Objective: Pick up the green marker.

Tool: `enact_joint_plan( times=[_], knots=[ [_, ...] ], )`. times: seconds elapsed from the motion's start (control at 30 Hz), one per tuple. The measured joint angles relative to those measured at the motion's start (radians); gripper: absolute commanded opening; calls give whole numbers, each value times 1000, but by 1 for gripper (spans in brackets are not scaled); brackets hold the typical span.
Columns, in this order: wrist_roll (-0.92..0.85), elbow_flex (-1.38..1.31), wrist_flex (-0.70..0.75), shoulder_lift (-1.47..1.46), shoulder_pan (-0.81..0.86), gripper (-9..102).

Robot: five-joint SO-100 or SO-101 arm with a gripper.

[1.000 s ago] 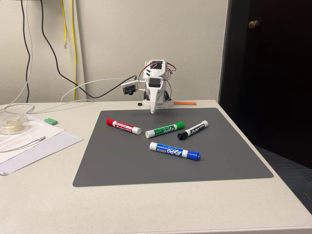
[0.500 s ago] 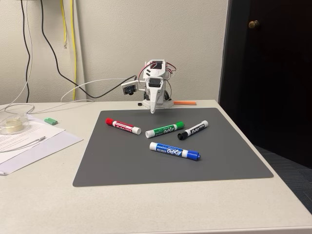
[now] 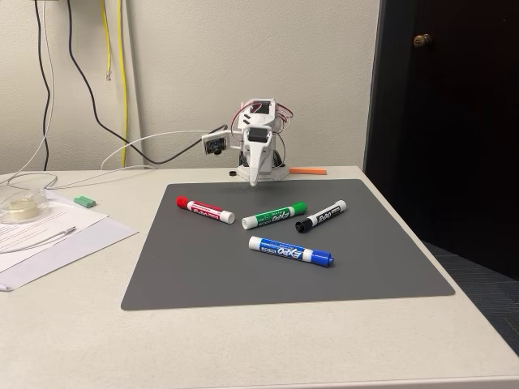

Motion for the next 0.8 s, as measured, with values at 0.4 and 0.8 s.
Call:
enact_joint_plan(
  times=[0.4, 0.8],
  knots=[
    [-152, -974, 232, -1250, -107, 0],
    [-267, -1126, 345, -1468, -103, 0]
  ],
)
